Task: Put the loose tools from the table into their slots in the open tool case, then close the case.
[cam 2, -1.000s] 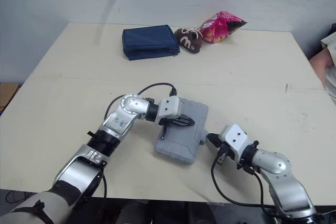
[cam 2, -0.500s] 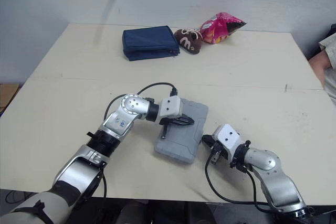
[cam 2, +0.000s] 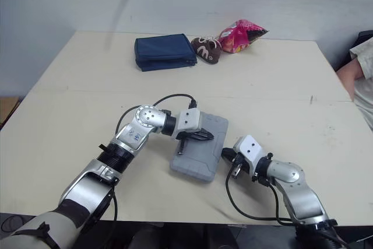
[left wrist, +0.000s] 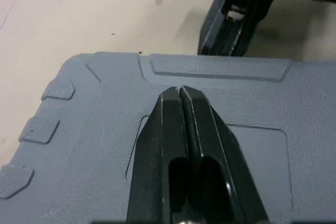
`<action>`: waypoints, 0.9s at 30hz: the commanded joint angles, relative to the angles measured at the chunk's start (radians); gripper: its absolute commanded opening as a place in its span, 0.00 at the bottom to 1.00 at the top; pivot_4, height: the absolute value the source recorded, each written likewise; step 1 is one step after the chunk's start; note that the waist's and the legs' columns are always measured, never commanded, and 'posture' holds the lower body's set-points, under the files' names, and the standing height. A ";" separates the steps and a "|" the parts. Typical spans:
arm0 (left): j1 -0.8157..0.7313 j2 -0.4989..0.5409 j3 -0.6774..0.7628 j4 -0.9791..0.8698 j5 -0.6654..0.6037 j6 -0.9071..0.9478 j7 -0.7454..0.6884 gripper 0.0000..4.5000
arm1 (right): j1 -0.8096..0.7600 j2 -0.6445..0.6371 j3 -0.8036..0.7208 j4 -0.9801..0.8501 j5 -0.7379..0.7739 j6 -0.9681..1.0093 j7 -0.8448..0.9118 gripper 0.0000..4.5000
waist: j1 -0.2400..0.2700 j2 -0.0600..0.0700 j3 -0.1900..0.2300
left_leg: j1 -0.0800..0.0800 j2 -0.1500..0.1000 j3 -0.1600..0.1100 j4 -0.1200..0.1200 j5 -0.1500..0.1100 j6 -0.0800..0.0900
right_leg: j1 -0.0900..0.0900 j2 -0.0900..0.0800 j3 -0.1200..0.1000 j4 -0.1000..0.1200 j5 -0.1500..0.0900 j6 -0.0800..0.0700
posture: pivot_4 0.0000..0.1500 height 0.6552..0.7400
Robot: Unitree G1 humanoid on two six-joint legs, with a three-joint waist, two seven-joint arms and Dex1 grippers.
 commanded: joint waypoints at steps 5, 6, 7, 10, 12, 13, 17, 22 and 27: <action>0.070 0.002 -0.096 0.182 0.100 -0.031 -0.034 0.01 | -0.068 -0.001 0.009 0.047 0.032 -0.131 0.106 0.00 | -0.001 0.005 -0.008 | 0.000 0.000 0.000 -0.001 -0.001 0.000 | 0.000 0.000 0.000 -0.001 0.000 0.000 | 1.00 1.00; 0.067 0.000 -0.085 0.187 0.094 -0.047 -0.027 0.01 | -0.058 -0.010 0.005 0.034 0.039 -0.122 0.118 0.00 | 0.000 0.006 -0.009 | 0.000 0.000 0.000 -0.001 -0.002 0.002 | 0.000 0.000 0.000 -0.001 0.000 0.000 | 1.00 1.00; 0.063 -0.001 -0.074 0.191 0.086 -0.058 -0.023 0.01 | -0.047 -0.022 0.001 0.023 0.039 -0.121 0.128 0.00 | 0.000 0.006 -0.009 | 0.000 0.000 0.000 -0.001 -0.003 0.004 | 0.000 0.000 0.000 -0.001 0.000 0.000 | 1.00 1.00; 0.061 -0.004 -0.018 0.179 0.028 -0.149 -0.037 0.01 | -0.008 -0.067 -0.035 -0.012 0.047 -0.124 0.153 0.00 | 0.002 0.007 -0.010 | 0.000 0.000 0.000 0.000 -0.004 0.005 | 0.001 -0.001 0.000 -0.001 0.000 0.000 | 1.00 1.00; 0.062 -0.001 0.041 0.146 -0.039 -0.242 -0.065 0.01 | 0.025 -0.117 -0.077 -0.047 0.066 -0.135 0.185 0.00 | 0.002 0.009 -0.009 | 0.000 0.000 0.000 -0.001 -0.004 0.005 | 0.000 -0.001 0.000 -0.001 0.000 0.000 | 1.00 1.00; 0.062 0.002 0.073 0.129 -0.074 -0.284 -0.082 0.01 | 0.043 -0.141 -0.103 -0.062 0.083 -0.154 0.207 0.00 | 0.002 0.011 -0.008 | -0.001 0.000 0.000 -0.001 -0.004 0.005 | -0.001 -0.001 0.000 -0.002 0.000 0.000 | 1.00 1.00; 0.060 0.034 0.201 0.039 -0.224 -0.356 -0.149 0.01 | 0.115 -0.222 -0.230 -0.102 0.158 -0.223 0.272 0.00 | 0.008 0.013 0.004 | -0.005 0.000 0.000 0.000 -0.005 0.005 | -0.004 0.000 -0.001 -0.002 0.000 0.000 | 1.00 1.00; 0.079 0.172 0.346 -0.069 -0.346 -0.204 -0.166 0.01 | 0.223 -0.315 -0.378 -0.144 0.253 -0.162 0.334 0.00 | 0.012 0.012 0.015 | -0.008 0.000 0.000 0.001 -0.001 0.000 | -0.006 0.000 -0.001 -0.002 0.000 0.000 | 1.00 1.00; 0.223 0.397 0.438 -0.108 -0.331 -0.065 -0.160 0.51 | 0.325 -0.370 -0.530 -0.179 0.304 -0.173 0.404 0.34 | 0.002 0.014 0.016 | -0.007 0.000 0.001 -0.001 -0.002 0.000 | -0.005 0.000 0.000 -0.007 -0.001 0.001 | 1.00 1.00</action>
